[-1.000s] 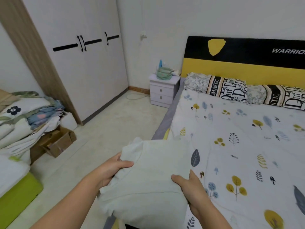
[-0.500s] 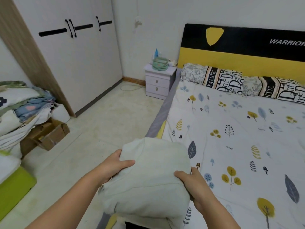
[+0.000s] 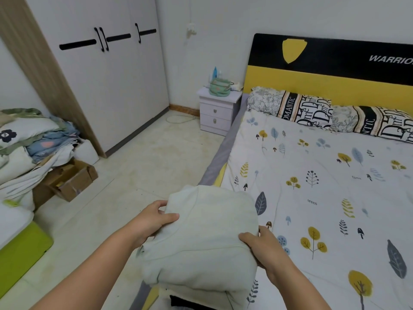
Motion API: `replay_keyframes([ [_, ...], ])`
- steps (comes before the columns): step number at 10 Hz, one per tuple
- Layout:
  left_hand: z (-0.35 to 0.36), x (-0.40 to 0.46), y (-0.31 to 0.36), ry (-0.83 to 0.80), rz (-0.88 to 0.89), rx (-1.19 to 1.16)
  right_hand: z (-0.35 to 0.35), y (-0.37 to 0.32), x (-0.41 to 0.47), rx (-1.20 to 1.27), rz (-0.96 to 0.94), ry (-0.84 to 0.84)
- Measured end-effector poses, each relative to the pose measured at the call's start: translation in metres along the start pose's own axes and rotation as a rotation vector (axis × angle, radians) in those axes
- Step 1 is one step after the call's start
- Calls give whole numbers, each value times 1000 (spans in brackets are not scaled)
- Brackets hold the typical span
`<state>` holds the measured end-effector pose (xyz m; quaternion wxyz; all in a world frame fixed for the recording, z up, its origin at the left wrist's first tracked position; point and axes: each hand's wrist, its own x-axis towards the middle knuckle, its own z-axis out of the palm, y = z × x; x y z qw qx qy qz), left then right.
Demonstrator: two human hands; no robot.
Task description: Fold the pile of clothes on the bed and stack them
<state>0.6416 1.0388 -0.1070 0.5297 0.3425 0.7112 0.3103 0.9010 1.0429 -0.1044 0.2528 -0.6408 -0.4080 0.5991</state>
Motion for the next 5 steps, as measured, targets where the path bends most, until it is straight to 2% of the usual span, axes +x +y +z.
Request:
replay_keyframes([
  [1, -3, -6, 5, 72, 3, 17, -3, -4, -6, -110, -25, 20],
  [3, -4, -19, 21, 307, 123, 317, -7, -14, -20, -396, -203, 128],
  [5, 10, -37, 37, 280, 276, 470, -4, -19, -35, -545, -290, 122],
])
